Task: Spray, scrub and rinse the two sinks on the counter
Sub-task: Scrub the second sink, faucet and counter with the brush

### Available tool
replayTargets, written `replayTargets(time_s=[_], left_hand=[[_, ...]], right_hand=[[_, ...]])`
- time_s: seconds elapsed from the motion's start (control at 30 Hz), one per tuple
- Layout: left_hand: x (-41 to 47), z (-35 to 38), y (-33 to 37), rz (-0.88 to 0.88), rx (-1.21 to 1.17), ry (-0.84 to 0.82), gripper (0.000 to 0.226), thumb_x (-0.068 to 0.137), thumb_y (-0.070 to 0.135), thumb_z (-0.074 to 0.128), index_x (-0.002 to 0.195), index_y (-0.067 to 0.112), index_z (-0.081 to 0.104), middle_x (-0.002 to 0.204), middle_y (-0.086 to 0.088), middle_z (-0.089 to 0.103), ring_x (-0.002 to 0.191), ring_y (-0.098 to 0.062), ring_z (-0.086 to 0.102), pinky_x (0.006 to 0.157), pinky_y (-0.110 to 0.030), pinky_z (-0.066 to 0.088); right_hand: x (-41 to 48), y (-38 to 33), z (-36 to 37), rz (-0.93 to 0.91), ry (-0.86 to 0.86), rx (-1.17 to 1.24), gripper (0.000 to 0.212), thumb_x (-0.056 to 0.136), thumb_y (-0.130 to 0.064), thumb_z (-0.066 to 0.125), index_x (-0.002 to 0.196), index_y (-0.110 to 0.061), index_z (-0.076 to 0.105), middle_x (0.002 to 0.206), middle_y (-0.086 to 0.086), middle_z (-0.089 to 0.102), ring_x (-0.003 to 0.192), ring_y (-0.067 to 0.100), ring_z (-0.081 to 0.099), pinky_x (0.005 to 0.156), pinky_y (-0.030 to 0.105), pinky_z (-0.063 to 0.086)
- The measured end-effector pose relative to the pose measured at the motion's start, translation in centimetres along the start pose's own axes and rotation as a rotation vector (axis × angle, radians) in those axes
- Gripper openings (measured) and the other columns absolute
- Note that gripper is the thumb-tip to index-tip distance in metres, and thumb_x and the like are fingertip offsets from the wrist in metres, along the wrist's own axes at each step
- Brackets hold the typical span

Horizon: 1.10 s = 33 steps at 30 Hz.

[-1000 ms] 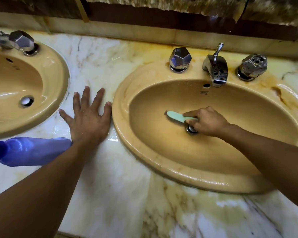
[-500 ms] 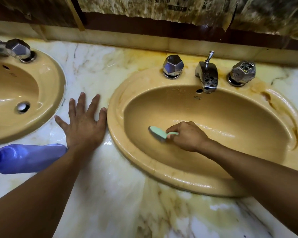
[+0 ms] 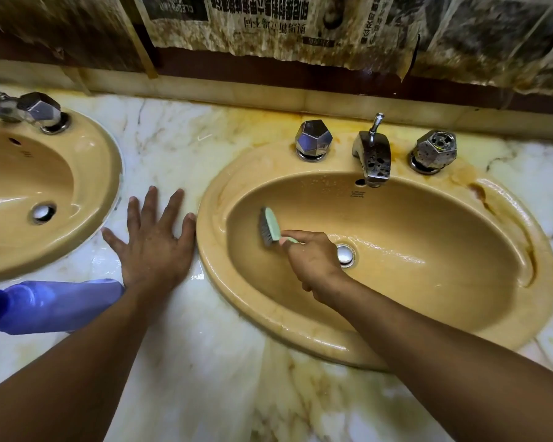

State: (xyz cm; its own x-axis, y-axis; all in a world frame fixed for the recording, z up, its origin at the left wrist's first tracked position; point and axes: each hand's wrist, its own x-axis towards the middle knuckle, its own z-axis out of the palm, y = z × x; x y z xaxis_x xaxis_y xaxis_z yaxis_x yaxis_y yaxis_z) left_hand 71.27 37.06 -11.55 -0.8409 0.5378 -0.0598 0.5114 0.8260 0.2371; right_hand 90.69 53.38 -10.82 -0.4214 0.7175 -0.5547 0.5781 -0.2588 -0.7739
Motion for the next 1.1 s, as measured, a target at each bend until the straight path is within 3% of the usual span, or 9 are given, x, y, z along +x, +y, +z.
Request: replayTargets(time_s=[0.13,0.2,0.27,0.4,0.6,0.7,0.77,0.97,1.1], left_hand=[[0.1,0.1,-0.1,-0.003,0.003,0.0,0.057,0.104,0.064,0.023,0.159,0.054,0.014,0.173,0.012,0.003,0.159,-0.015,-0.005,0.119,-0.073,-0.003],[0.1,0.1,-0.1,0.0,-0.001,0.001,0.057,0.104,0.064,0.023,0.159,0.054,0.014,0.172,0.012,0.003,0.159,-0.016,-0.005,0.119,-0.073,-0.003],[0.1,0.1,-0.1,-0.001,-0.002,0.004,0.056,0.104,0.064,0.023,0.159,0.054,0.014,0.172,0.013,0.003,0.159,-0.016,-0.005,0.119,-0.073,-0.003],[0.2,0.3,-0.3,0.005,-0.013,0.007,0.057,0.104,0.065,0.023,0.159,0.054,0.013,0.172,0.014,0.002,0.159,-0.015,-0.006,0.119,-0.073,-0.003],[0.1,0.2,-0.3,0.01,-0.017,0.011,0.058,0.104,0.064,0.023,0.159,0.053,0.013,0.172,0.013,0.003,0.159,-0.015,-0.006,0.118,-0.074,-0.002],[0.1,0.2,-0.3,0.006,-0.01,0.004,0.058,0.104,0.065,0.022,0.159,0.053,0.013,0.172,0.013,0.002,0.159,-0.015,-0.007,0.118,-0.074,-0.003],[0.2,0.2,-0.3,0.001,-0.005,0.004,0.058,0.103,0.065,0.022,0.159,0.053,0.012,0.172,0.013,0.001,0.159,-0.015,-0.008,0.118,-0.074,-0.003],[0.2,0.1,-0.3,0.003,0.0,-0.002,0.058,0.103,0.064,0.02,0.159,0.053,0.012,0.172,0.013,0.001,0.159,-0.015,-0.008,0.118,-0.074,-0.003],[0.2,0.0,-0.1,0.001,-0.001,-0.006,0.058,0.104,0.064,0.02,0.159,0.053,0.012,0.172,0.014,0.0,0.159,-0.015,-0.009,0.119,-0.073,-0.005]], right_hand=[[1.0,0.0,-0.4,0.189,0.36,0.395,0.024,0.098,-0.024,0.063,0.117,-0.032,0.077,0.075,-0.002,0.061,0.044,0.015,0.042,0.036,0.019,0.031],[1.1,-0.7,-0.5,0.288,0.446,0.59,0.026,0.101,-0.02,0.06,0.119,-0.03,0.076,0.074,0.0,0.058,0.043,0.016,0.036,0.036,0.017,0.028],[0.5,-1.7,0.2,0.323,0.325,0.73,0.032,0.102,-0.013,0.05,0.118,-0.027,0.075,0.063,0.0,0.045,0.04,0.013,0.027,0.038,0.015,0.021],[-2.4,-3.8,2.3,0.362,-0.07,0.656,0.033,0.103,-0.008,0.039,0.103,-0.022,0.069,0.053,-0.001,0.035,0.037,0.009,0.021,0.041,0.013,0.016],[0.9,-5.9,-0.6,0.531,0.15,1.275,0.017,0.103,-0.012,0.044,0.089,-0.015,0.053,0.059,-0.003,0.033,0.03,0.007,0.023,0.033,0.013,0.017],[-1.0,-5.8,1.5,0.518,-0.067,1.049,0.024,0.103,-0.011,0.042,0.081,-0.017,0.047,0.057,-0.002,0.029,0.03,0.006,0.022,0.033,0.011,0.015],[-2.3,-5.0,2.6,0.502,-0.198,0.804,0.02,0.103,-0.011,0.043,0.091,-0.018,0.056,0.059,-0.001,0.032,0.033,0.006,0.022,0.035,0.011,0.015],[-0.7,-4.9,1.1,0.479,-0.048,0.923,0.017,0.104,-0.011,0.042,0.094,-0.019,0.054,0.059,-0.002,0.029,0.034,0.006,0.022,0.034,0.013,0.015],[-3.8,-4.4,3.2,0.378,-0.21,0.495,0.027,0.103,-0.012,0.045,0.096,-0.022,0.069,0.063,0.001,0.035,0.037,0.008,0.023,0.04,0.012,0.018]])
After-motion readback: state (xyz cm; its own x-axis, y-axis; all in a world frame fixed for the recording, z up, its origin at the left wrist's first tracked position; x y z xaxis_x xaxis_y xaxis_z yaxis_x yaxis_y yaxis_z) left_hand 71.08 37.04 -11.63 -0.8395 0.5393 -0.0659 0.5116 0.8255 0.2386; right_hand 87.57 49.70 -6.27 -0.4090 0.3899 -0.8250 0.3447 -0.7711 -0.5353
